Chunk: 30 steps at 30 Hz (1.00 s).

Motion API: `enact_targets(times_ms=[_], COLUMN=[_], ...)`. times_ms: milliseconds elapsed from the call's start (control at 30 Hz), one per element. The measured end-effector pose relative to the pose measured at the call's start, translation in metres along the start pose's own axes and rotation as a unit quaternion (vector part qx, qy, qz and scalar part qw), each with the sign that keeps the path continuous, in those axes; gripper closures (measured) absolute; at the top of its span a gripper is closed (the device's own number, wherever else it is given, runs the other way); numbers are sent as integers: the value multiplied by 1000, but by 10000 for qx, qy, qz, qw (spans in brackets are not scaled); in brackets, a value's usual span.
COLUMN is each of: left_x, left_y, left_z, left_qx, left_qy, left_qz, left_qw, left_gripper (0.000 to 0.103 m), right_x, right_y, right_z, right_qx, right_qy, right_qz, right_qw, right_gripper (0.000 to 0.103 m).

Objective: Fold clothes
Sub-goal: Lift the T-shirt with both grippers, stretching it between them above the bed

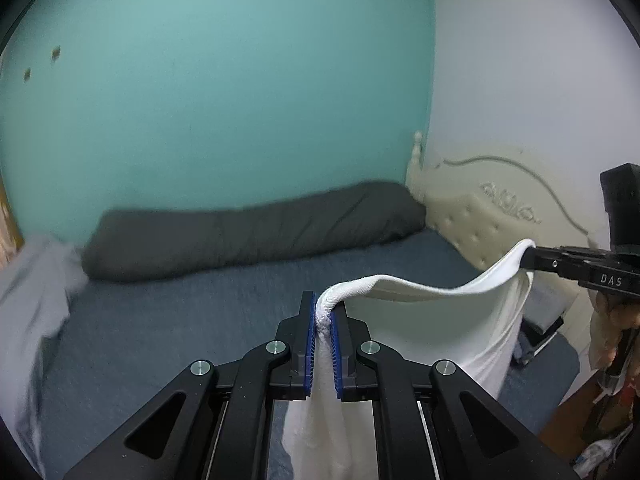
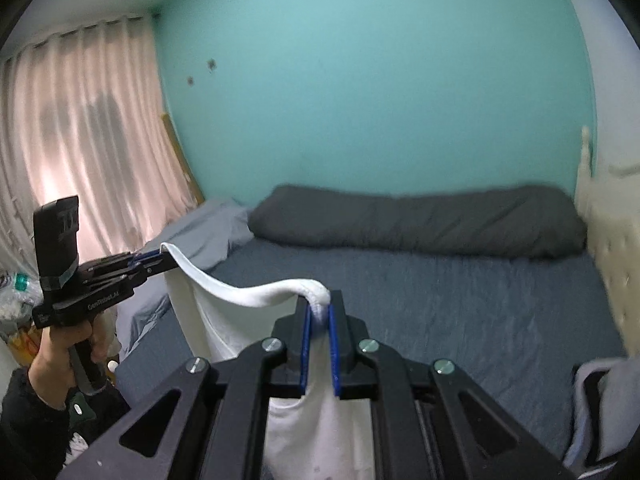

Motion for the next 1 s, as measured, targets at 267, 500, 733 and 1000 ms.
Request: enact_targets(times_ms=[267,500,733,1000], left_x=[-120,-223,-320,-425], left_y=[37,80,125,166], left_z=[48,70,87,101], left_qx=[252,500,665,904], left_qy=[523,786,1153,1582], left_qz=[-187,-241,-357,-430], left_qw=[9981,9954,9905,9823], left_gripper=[96,96,96,96], right_x=[-120,-208,-296,-394], right_y=[-37,-95,-141,-198], right_z=[67,103,128,152], right_qx=[-298,-660,-884,-1170], right_qy=[640,823,1114,1465], right_qz=[-97,-50,45,177], right_qw=[9975,9944,9898,9821], right_gripper=[96,96,96,96])
Point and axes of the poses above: each gripper's, at about its wrist camera, not at the fingertips, and x roughly against the way its jaws point, y to its left, z to its underside, the point moved 3 cm from there along -x, roughly the way its jaws point, and after that the axes turned 11 degrees about x, right-handed, at the moved point
